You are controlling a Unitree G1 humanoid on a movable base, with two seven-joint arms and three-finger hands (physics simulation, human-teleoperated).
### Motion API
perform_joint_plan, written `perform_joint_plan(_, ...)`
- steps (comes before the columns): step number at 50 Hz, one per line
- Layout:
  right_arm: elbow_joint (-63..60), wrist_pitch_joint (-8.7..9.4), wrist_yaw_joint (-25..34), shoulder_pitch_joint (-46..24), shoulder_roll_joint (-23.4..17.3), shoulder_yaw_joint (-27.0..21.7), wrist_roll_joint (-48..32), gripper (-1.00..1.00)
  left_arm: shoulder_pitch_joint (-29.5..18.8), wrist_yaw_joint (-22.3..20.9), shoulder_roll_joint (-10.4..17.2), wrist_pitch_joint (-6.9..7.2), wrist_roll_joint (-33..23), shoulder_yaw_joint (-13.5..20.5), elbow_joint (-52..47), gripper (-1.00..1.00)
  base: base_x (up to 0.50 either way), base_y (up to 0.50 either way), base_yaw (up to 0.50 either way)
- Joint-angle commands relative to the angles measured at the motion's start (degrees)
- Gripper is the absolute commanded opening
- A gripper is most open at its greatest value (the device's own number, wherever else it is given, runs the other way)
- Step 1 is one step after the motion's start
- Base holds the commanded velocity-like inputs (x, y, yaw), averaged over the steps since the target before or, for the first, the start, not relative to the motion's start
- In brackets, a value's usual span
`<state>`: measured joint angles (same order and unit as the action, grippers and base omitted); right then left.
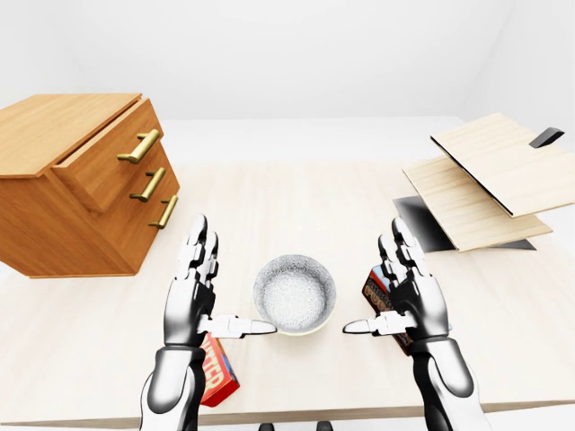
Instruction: Close the top drawer of the cabinet and put the bowl on top of it.
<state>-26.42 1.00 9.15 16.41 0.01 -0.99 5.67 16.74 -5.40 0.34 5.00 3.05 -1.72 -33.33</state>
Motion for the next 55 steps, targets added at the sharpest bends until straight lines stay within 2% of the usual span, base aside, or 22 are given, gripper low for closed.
perform_joint_plan(1,0.27,-0.95,-0.08,0.11,0.05,-0.18,-0.07,1.0,0.13,-0.01,0.04,0.0,0.09,-0.1,-0.06,1.0,0.0,0.0,0.0)
perform_joint_plan(4,0.21,-1.73,-0.83,0.31,0.15,-0.2,-1.08,1.0,0.17,0.04,0.05,0.0,0.04,-0.12,-0.23,1.0,0.0,0.0,0.0)
perform_joint_plan(12,0.69,-2.15,-1.12,0.34,0.1,0.45,-1.7,1.0,0.44,0.1,0.04,0.0,0.15,-0.12,-0.99,1.0,0.0,0.11,0.0)
perform_joint_plan(33,0.8,-1.71,-0.63,0.22,-0.09,0.66,-1.04,1.0,0.15,-0.07,0.25,0.0,-0.09,-0.52,-0.5,1.0,0.0,0.47,0.0)
perform_joint_plan(36,0.58,-1.75,1.01,0.44,-0.28,0.7,0.89,1.0,-0.13,-0.16,0.26,0.0,-0.23,-0.64,-0.05,1.0,0.0,0.06,0.0)
perform_joint_plan(37,0.23,-1.86,0.4,0.56,-0.24,0.44,0.13,1.0,-2.76,-0.32,0.84,0.0,-2.09,-1.62,3.71,1.0,0.0,0.0,0.0)
perform_joint_plan(39,-0.4,-1.94,0.72,0.87,-0.23,0.04,0.65,1.0,-4.79,-0.49,1.19,0.0,-3.94,-2.29,6.59,1.0,0.0,0.0,0.0)
perform_joint_plan(44,-2.1,-1.94,1.34,1.82,-0.02,-0.77,1.34,1.0,-7.35,-1.16,1.2,0.0,-6.63,-2.84,10.0,1.0,0.0,0.0,0.0)
perform_joint_plan(45,-4.09,-4.11,2.44,4.02,0.04,-0.65,1.73,1.0,-24.41,-2.09,1.51,0.0,-7.42,-0.09,11.82,1.0,0.0,0.0,0.0)
perform_joint_plan(47,-4.61,-4.12,2.8,4.37,0.15,-0.91,1.96,1.0,-26.32,-2.48,1.42,0.0,-7.9,0.14,12.74,1.0,0.0,0.0,0.0)
perform_joint_plan(55,-5.15,-3.89,3.4,4.46,0.38,-1.84,2.73,1.0,-28.85,-2.79,1.31,0.0,-7.98,1.04,14.17,1.0,0.0,0.0,0.0)
